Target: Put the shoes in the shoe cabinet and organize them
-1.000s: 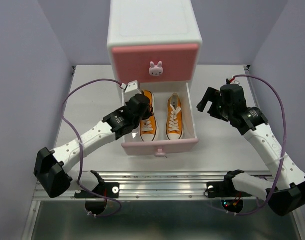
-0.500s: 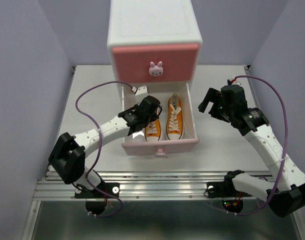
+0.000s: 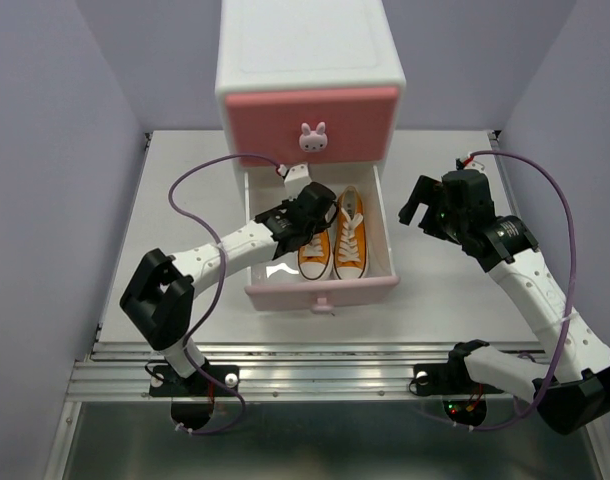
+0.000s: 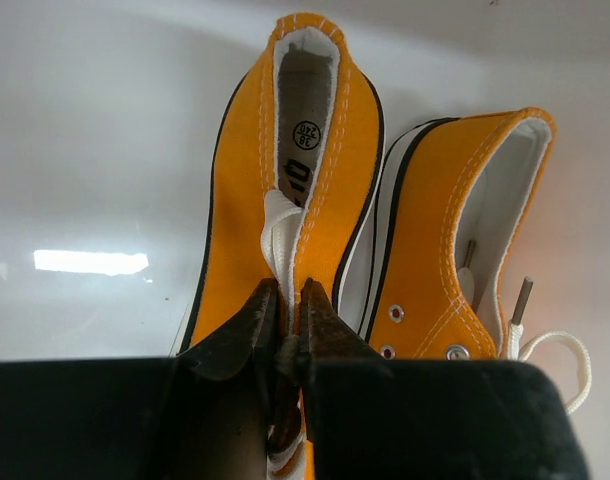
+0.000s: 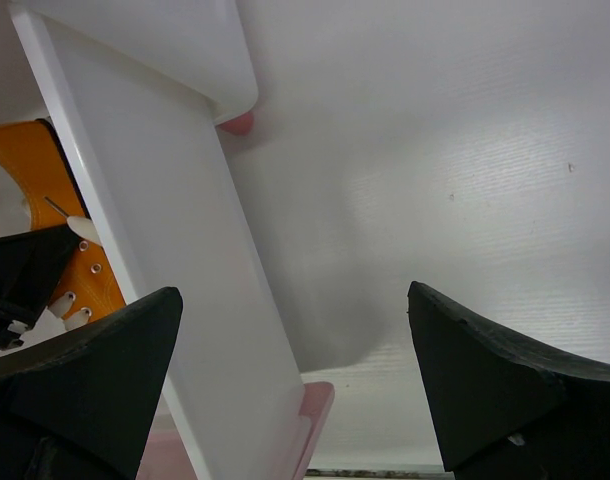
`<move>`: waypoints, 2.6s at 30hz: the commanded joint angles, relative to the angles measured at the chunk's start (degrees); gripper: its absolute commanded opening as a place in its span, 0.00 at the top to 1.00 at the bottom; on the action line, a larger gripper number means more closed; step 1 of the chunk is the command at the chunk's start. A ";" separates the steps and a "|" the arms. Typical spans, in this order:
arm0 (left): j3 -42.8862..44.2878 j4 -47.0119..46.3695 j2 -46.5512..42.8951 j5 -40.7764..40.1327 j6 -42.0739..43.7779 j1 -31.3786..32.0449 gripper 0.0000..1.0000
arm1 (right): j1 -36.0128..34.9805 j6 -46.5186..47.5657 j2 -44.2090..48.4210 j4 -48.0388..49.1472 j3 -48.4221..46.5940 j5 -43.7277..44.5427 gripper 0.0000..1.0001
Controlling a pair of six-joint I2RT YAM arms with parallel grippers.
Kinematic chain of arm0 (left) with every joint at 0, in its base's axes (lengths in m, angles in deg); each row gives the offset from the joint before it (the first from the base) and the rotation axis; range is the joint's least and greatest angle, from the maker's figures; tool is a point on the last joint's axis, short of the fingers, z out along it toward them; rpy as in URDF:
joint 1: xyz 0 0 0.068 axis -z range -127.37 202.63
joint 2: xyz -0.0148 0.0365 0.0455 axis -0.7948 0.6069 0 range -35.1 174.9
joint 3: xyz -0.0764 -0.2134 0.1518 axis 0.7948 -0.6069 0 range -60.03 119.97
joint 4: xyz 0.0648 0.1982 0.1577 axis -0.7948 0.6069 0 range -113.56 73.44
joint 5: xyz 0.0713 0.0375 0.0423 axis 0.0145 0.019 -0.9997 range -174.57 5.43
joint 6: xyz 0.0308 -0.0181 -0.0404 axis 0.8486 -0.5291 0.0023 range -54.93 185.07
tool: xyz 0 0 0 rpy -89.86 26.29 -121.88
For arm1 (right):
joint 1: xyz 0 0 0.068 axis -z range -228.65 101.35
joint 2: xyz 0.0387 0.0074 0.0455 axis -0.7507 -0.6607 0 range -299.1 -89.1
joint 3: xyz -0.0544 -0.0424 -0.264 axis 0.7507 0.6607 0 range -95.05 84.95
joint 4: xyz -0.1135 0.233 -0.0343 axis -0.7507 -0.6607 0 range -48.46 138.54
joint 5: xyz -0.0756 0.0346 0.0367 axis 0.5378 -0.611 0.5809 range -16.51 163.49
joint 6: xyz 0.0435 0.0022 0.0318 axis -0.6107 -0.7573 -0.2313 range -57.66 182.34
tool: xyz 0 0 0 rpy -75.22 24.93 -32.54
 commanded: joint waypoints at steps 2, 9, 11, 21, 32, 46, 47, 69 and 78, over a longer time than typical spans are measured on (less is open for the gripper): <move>4.95 -5.25 0.92 -1.29 -1.28 0.37 1.00 | -0.10 1.43 0.74 0.12 -1.82 2.50 0.00; 5.74 -2.09 2.06 -1.73 -7.15 1.51 1.00 | -0.10 1.26 1.09 0.12 -1.21 3.03 0.00; 5.83 -0.08 1.80 -4.62 -9.62 3.18 1.00 | -0.10 0.99 1.44 0.21 -1.12 3.03 0.00; 8.47 7.07 2.77 -7.81 -19.48 3.80 1.00 | -0.10 -0.41 2.41 0.21 -0.06 2.85 0.00; 5.92 -1.83 1.62 -1.81 -16.83 3.89 1.00 | -0.10 -1.21 2.32 0.91 -0.24 2.85 0.00; 13.48 8.12 9.09 -2.96 -20.71 3.89 1.00 | -0.10 -1.64 2.59 0.83 0.03 3.82 0.00; 13.48 7.59 9.27 -2.79 -20.18 3.89 1.00 | -0.10 -1.64 2.67 0.83 0.03 3.99 0.00; 18.48 16.02 0.40 -7.62 -19.03 3.89 0.11 | -0.10 -2.52 4.52 0.12 -0.76 3.56 0.00; 25.24 24.18 -2.50 -9.46 -18.51 3.80 0.01 | -0.10 -2.00 5.31 -1.98 -2.87 3.12 0.00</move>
